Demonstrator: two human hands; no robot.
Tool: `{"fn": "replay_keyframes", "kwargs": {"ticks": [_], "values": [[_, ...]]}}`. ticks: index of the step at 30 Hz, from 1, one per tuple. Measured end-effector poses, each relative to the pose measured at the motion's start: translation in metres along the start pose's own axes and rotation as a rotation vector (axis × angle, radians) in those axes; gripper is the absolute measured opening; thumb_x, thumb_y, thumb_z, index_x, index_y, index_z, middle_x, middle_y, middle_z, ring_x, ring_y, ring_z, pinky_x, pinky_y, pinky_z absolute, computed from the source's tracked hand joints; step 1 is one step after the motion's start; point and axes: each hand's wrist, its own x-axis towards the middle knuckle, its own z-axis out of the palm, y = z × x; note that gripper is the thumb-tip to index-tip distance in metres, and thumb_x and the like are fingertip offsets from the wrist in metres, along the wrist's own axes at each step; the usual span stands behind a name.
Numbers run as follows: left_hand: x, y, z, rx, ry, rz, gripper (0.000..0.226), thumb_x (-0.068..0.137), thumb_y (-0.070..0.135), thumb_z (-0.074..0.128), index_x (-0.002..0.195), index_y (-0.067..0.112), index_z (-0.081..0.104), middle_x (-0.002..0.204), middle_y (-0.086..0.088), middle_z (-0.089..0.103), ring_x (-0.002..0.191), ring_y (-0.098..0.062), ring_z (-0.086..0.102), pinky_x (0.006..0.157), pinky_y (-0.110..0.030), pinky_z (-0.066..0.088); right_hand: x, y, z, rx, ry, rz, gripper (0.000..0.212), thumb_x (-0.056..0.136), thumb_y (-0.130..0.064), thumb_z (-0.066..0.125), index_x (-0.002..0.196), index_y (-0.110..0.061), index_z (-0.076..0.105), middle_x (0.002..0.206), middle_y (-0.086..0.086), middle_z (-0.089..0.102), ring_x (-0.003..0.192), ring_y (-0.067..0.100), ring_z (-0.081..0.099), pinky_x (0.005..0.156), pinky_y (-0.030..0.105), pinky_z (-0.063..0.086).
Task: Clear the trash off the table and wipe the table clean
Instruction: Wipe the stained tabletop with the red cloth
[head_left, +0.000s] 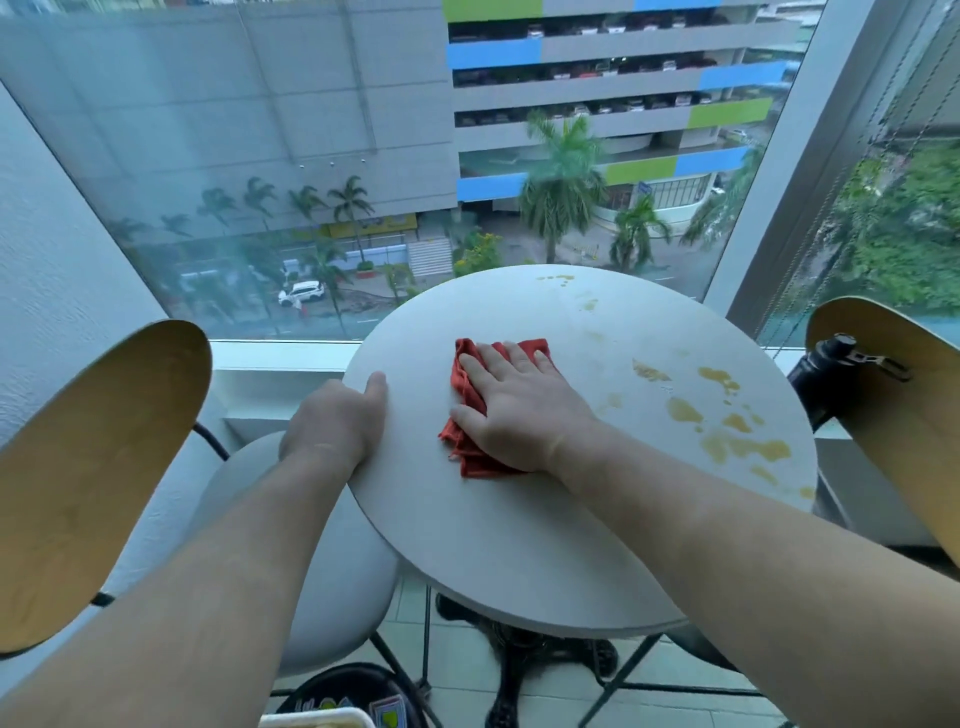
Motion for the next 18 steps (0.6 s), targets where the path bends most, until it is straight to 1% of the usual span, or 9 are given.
{"fn": "replay_keyframes", "kwargs": {"ticks": [2,7,10,13,16,18], "values": [[0.0,-0.001,-0.001,-0.008,0.008,-0.001,0.076,0.098,0.068,0.036,0.137,0.005,0.056,0.138,-0.019,0.062,0.127,-0.038,0.057,0.099,-0.044,0.044,-0.012,-0.013,0.004,0.001,0.015,-0.03,0.075,0.103,-0.062,0.025,0.168,-0.028,0.01,0.176,-0.002,0.004,0.162,0.024,0.0,0.13,0.048,-0.001],[-0.006,0.001,-0.004,0.012,0.006,-0.002,0.078,0.099,0.067,0.035,0.14,0.003,0.055,0.142,-0.021,0.059,0.129,-0.04,0.056,0.103,-0.046,0.043,-0.058,-0.034,0.012,0.02,0.038,-0.067,0.074,0.103,-0.059,0.029,0.168,-0.029,0.01,0.176,-0.004,0.004,0.162,0.02,0.0,0.13,0.046,0.0],[-0.011,0.005,-0.005,0.008,0.006,0.022,0.076,0.1,0.065,0.037,0.138,0.002,0.054,0.14,-0.021,0.06,0.128,-0.04,0.056,0.1,-0.045,0.043,-0.09,-0.027,0.013,0.014,0.028,-0.079,0.072,0.104,-0.058,0.029,0.168,-0.032,0.008,0.176,-0.008,0.002,0.162,0.015,-0.003,0.131,0.042,-0.003],[-0.019,0.004,-0.005,0.002,0.025,0.036,0.071,0.1,0.062,0.039,0.136,0.002,0.053,0.136,-0.021,0.061,0.125,-0.042,0.058,0.091,-0.045,0.043,-0.115,-0.013,0.011,-0.004,0.016,-0.063,0.07,0.105,-0.06,0.028,0.167,-0.037,0.006,0.175,-0.012,0.001,0.161,0.01,-0.004,0.131,0.038,-0.003],[-0.03,-0.001,-0.002,-0.012,0.023,0.052,0.07,0.099,0.06,0.043,0.138,0.001,0.048,0.137,-0.022,0.06,0.126,-0.044,0.057,0.095,-0.047,0.045,-0.116,-0.002,0.006,-0.013,0.008,-0.021,0.068,0.106,-0.059,0.029,0.167,-0.037,0.008,0.175,-0.013,0.003,0.161,0.009,-0.002,0.131,0.038,-0.001],[-0.041,-0.006,0.003,-0.011,0.021,0.077,0.073,0.099,0.058,0.043,0.142,-0.001,0.041,0.142,-0.024,0.055,0.129,-0.045,0.054,0.097,-0.05,0.045,-0.107,0.0,0.006,-0.008,0.006,0.01,0.068,0.106,-0.058,0.028,0.167,-0.036,0.009,0.175,-0.012,0.003,0.161,0.01,-0.001,0.131,0.038,-0.001]]}}
